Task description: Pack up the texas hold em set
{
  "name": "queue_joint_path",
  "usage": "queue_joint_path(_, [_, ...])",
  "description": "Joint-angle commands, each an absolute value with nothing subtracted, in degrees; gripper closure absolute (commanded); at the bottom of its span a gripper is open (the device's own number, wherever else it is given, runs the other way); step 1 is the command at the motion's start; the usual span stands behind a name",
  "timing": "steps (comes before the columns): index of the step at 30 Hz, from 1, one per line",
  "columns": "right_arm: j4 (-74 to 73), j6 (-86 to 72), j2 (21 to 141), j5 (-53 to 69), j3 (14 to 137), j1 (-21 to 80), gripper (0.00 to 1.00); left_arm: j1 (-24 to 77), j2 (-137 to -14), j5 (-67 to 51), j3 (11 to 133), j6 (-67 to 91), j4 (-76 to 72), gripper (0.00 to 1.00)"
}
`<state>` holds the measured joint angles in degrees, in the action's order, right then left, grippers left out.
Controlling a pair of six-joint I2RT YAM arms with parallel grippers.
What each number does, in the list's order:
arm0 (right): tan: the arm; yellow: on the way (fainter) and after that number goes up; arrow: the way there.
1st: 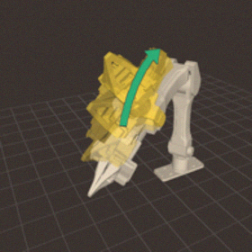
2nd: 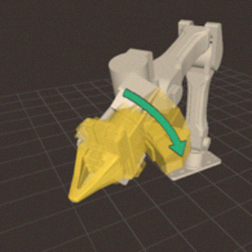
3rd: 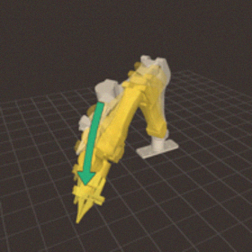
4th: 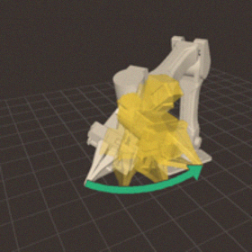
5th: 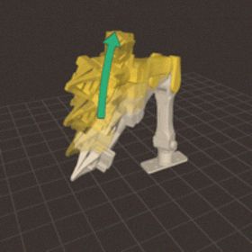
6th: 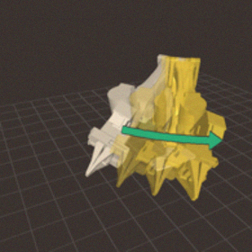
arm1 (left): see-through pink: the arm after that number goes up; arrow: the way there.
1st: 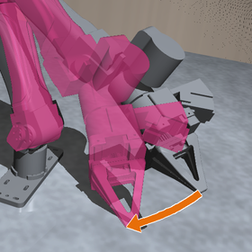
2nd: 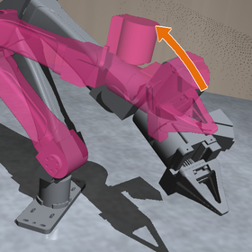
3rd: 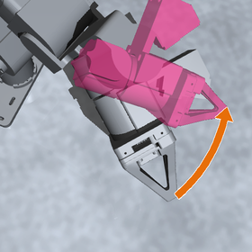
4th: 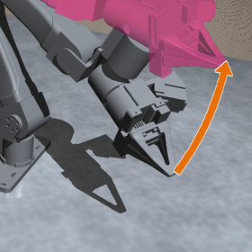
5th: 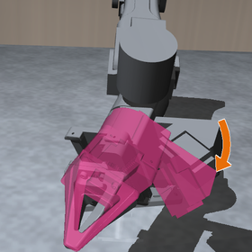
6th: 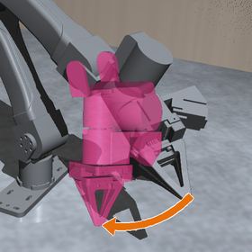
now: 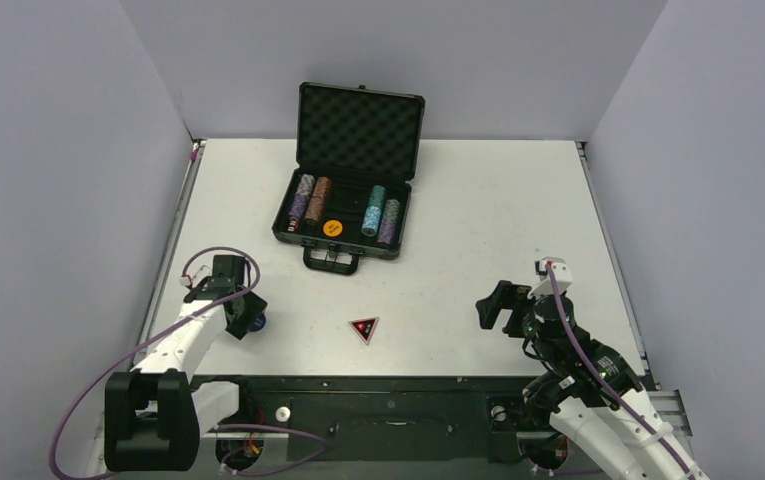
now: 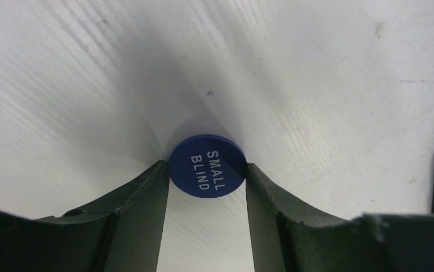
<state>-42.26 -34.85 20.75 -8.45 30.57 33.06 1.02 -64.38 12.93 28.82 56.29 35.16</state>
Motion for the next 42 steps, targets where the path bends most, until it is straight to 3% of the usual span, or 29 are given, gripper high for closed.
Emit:
queue_joint_path(1, [-40.52,-33.71,20.36,-7.49,32.17,33.40,0.07,0.88,-64.55,8.00,26.90,56.18,29.21,0.70])
queue_joint_path(20, [-39.87,-33.58,21.14,-6.92,31.84,33.40,0.07,1.01,-58.51,6.53,31.66,53.41,35.81,0.71])
queue_joint_path(42, [-39.47,-33.22,20.67,-5.99,31.26,33.40,0.07,4.79,-60.91,5.19,48.20,50.96,44.32,0.71])
